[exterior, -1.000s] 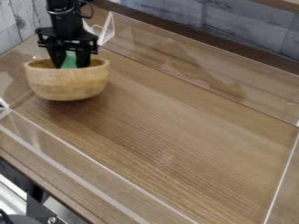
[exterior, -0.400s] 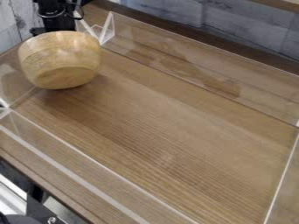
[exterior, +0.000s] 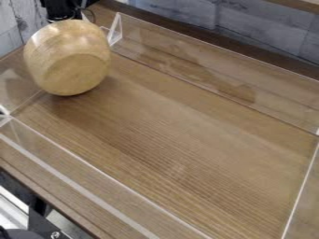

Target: Put green object into wooden bowl

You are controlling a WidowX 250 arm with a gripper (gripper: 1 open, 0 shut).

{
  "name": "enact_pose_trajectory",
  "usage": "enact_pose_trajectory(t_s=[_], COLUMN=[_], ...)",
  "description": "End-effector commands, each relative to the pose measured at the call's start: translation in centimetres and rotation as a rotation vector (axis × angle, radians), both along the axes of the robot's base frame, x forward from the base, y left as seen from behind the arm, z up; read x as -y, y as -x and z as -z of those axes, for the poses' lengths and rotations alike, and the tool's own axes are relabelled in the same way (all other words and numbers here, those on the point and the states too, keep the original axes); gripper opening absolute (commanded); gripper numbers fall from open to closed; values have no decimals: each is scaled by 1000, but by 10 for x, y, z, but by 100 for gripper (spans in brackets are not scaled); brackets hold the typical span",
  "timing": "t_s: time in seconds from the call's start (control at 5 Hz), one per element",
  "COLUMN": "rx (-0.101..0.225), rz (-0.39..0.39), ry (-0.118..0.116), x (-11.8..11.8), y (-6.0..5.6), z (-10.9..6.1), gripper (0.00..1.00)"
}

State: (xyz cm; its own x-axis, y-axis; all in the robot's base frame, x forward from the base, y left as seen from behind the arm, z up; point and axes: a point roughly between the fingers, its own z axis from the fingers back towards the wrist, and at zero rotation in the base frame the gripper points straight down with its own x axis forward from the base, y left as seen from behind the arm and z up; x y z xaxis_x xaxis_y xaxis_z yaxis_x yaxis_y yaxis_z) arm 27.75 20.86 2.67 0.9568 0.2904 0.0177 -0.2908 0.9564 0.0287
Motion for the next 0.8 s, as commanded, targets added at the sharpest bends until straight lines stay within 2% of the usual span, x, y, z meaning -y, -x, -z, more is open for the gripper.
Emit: enact_pose_trajectory(t_s=[0.0, 0.4, 0.6], rx=[-20, -57, -72], rz=[40, 125, 77], ry=[12, 36, 53], x=[-3, -2, 1], y=[10, -2, -5], z=[8, 13, 17], gripper=[100, 100, 0])
